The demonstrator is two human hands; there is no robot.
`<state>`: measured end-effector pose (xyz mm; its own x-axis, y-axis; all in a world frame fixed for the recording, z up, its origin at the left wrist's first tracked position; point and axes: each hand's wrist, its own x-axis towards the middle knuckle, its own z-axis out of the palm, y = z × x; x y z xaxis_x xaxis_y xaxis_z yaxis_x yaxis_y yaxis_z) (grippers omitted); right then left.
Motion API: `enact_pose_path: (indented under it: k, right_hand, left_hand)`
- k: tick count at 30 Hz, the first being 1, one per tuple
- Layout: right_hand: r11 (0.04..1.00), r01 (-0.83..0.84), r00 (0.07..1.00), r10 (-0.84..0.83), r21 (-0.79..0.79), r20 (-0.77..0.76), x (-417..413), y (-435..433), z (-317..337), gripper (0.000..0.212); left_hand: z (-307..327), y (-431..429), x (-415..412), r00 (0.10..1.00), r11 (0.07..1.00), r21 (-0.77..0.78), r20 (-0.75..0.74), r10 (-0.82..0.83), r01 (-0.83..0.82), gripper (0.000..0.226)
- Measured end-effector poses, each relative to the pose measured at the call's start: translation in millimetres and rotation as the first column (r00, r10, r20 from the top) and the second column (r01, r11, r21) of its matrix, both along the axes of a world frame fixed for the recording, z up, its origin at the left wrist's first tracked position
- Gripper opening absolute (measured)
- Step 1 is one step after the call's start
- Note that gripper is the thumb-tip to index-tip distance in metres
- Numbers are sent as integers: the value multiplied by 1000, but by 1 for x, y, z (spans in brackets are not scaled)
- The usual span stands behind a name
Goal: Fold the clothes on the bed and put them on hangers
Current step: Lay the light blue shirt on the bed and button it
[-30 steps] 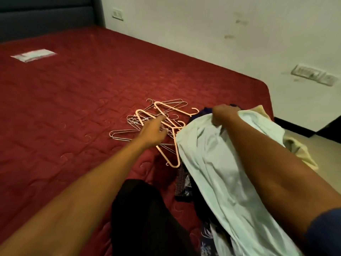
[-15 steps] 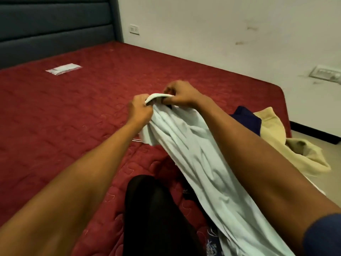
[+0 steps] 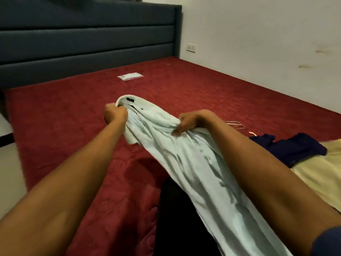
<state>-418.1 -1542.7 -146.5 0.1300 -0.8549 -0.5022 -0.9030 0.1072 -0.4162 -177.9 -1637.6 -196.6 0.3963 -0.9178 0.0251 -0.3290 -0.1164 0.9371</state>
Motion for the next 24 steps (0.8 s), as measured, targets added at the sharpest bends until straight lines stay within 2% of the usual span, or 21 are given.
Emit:
enact_pose_path:
  k: [4, 6, 7, 8, 9, 10, 11, 12, 13, 14, 15, 17, 18, 19, 22, 24]
  right_hand:
    - [973, -33, 971, -23, -230, -238, 19, -48, 57, 26]
    - [881, -41, 929, -141, -471, -344, 28, -69, 95, 25]
    - [772, -23, 916, -238, -635, -322, 33, -81, 112, 24]
    - [607, 13, 911, -335, -794, -241, 42, -92, 126, 26]
    - [403, 54, 909, -399, -913, -122, 53, -101, 133, 29]
    - [196, 74, 915, -403, -978, -12, 69, -110, 135, 29]
    - [41, 87, 934, -351, -995, 67, 86, -117, 132, 28]
    - [-23, 116, 957, -264, -993, 118, 102, -121, 122, 28]
    - [-2, 144, 971, -191, -990, 142, 114, -124, 105, 31]
    - [100, 162, 978, -149, -982, 146, 121, -125, 83, 36]
    - [258, 167, 982, -134, -952, 137, 125, -124, 56, 42]
    - [604, 98, 994, -99, -791, 47, 120, -117, -8, 50]
    - [736, 31, 998, -63, -676, -23, 115, -111, -41, 49]
    - [822, -26, 996, -27, -569, -86, 109, -107, -72, 44]
    - [926, -80, 993, 40, -368, -115, 98, -98, -119, 33]
    - [944, -69, 997, 57, -323, -47, 100, -94, -117, 46]
  left_hand:
    - [-10, -7, 45, 993, 994, 17, -45, -107, 107, 30]
    - [-4, -7, 49, 983, 988, -21, -99, -156, 155, 27]
    - [1, -9, 47, 976, 985, -48, -135, -173, 168, 27]
    - [10, -12, 44, 967, 980, -95, -170, -190, 176, 29]
    - [19, -14, 41, 958, 974, -151, -204, -199, 170, 31]
    - [29, -20, 38, 949, 968, -205, -246, -196, 146, 32]
    - [38, -25, 37, 942, 966, -236, -287, -176, 109, 33]
    - [44, -29, 37, 942, 969, -239, -310, -133, 58, 34]
    - [44, -31, 41, 950, 977, -214, -305, -72, 6, 35]
    - [40, -31, 46, 963, 985, -167, -268, -14, -33, 37]
    - [30, -28, 53, 976, 992, -111, -215, 30, -54, 39]
    - [-5, -24, 75, 989, 998, 7, -129, 65, -65, 40]
    - [-25, -18, 87, 993, 995, 75, -102, 68, -60, 39]
    - [-43, -11, 98, 995, 990, 134, -78, 58, -47, 37]
    - [-70, 9, 119, 999, 975, 223, -34, -15, 22, 32]
    - [-67, 16, 123, 996, 973, 218, -62, -62, 74, 29]
